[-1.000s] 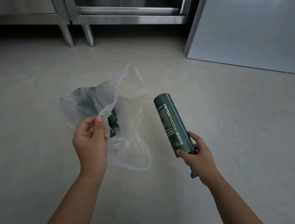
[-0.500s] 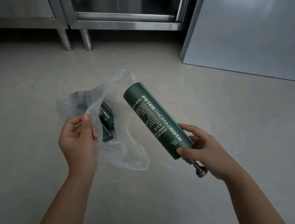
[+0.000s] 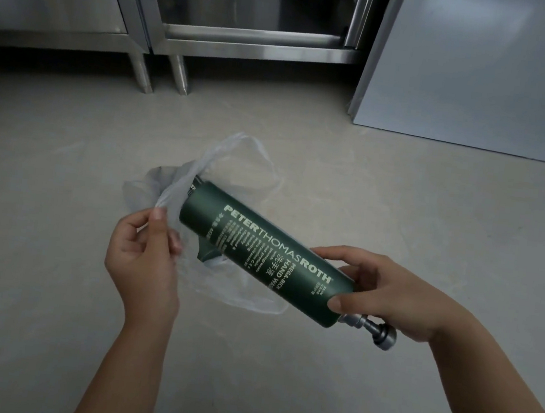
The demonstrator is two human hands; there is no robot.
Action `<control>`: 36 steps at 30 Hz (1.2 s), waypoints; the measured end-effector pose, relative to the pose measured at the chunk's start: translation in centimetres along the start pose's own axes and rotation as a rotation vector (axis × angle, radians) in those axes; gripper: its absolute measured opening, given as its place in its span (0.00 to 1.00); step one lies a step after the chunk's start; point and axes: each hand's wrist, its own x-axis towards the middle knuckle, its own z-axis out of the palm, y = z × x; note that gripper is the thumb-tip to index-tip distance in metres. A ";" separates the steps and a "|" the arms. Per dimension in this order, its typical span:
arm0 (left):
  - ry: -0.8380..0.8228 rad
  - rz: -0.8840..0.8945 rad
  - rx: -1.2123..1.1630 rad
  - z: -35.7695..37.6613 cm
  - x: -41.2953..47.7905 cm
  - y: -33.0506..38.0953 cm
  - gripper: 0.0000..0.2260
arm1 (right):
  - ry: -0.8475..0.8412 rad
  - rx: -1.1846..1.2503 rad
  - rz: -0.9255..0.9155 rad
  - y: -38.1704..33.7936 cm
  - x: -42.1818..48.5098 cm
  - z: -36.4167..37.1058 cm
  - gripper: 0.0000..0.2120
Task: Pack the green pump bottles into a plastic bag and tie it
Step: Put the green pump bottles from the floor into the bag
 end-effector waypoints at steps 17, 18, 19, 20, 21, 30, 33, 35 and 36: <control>0.034 -0.041 0.022 -2.5 -0.4 1.0 0.08 | 0.253 -0.352 0.185 -0.2 6.2 5.4 0.27; 0.035 -0.041 0.025 -2.6 -0.3 1.1 0.08 | 0.243 -0.320 0.170 -0.2 7.0 6.1 0.27; 0.032 -0.042 0.030 -2.7 -0.3 1.1 0.08 | 0.235 -0.293 0.158 -0.1 7.8 6.8 0.26; 0.028 -0.044 0.035 -2.7 -0.2 1.2 0.08 | 0.227 -0.265 0.151 0.0 8.6 7.5 0.27; 0.025 -0.043 0.036 -2.8 -0.1 1.3 0.08 | 0.223 -0.233 0.147 0.1 9.5 8.0 0.27; -0.041 -0.062 0.042 -2.8 0.6 1.6 0.08 | 0.331 -0.126 0.096 2.6 16.6 9.0 0.29; -0.036 -0.076 0.014 -2.7 0.6 1.6 0.07 | 0.365 -0.146 0.079 3.4 18.3 9.0 0.28; -0.035 -0.078 0.022 -2.6 0.6 1.5 0.08 | 0.382 -0.155 0.071 3.8 19.5 8.9 0.27; -0.033 -0.077 0.030 -2.6 0.6 1.5 0.08 | 0.390 -0.160 0.065 4.0 20.1 8.9 0.28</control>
